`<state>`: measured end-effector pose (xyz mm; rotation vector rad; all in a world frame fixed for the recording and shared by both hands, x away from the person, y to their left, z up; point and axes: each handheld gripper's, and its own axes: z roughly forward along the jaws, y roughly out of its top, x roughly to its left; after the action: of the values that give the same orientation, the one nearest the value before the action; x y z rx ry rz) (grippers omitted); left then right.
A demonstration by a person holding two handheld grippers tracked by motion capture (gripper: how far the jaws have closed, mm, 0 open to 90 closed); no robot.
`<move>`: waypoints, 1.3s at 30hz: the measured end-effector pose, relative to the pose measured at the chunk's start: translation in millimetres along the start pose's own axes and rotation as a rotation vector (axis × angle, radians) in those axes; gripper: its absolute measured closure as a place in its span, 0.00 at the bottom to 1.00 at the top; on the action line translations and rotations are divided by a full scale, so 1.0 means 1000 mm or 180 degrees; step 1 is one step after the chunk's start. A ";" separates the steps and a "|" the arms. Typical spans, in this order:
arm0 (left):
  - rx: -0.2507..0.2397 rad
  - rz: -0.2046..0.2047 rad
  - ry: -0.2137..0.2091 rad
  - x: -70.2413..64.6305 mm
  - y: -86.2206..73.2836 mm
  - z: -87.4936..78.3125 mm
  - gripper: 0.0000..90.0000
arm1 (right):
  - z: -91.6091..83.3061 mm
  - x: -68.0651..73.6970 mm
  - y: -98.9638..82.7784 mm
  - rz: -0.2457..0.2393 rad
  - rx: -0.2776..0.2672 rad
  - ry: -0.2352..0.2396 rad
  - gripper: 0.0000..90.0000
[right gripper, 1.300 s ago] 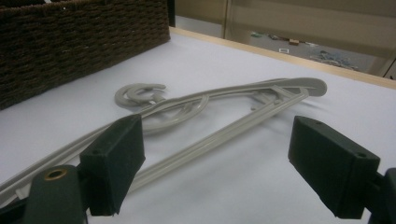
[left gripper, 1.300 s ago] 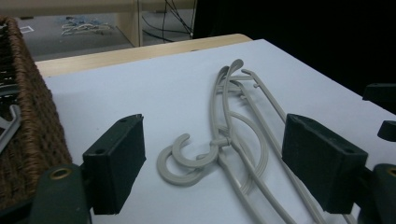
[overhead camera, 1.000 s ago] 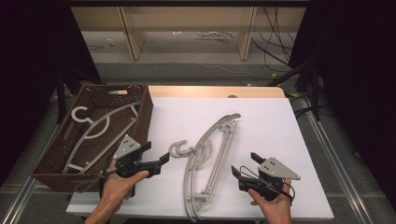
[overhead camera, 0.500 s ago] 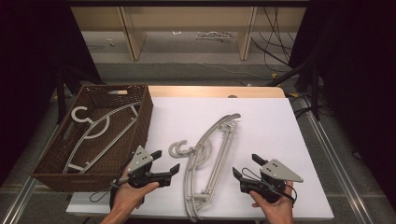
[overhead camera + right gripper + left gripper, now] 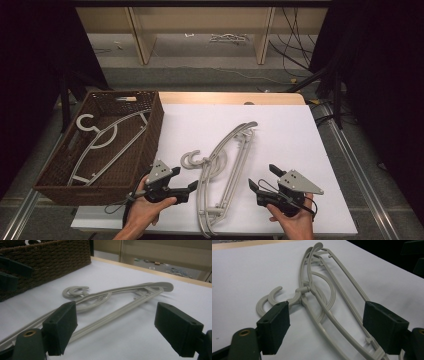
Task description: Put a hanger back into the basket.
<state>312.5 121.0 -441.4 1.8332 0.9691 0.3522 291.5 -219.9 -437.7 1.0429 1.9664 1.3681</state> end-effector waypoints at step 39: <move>0.1078 0.0591 0.0064 -0.014 0.005 0.098 0.55 | 0.004 0.004 0.002 -0.0047 0.0057 0.0105 0.22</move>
<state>366.7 47.7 -480.3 2.2402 0.9158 0.3347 293.0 -213.9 -437.7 1.0182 2.0097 1.3704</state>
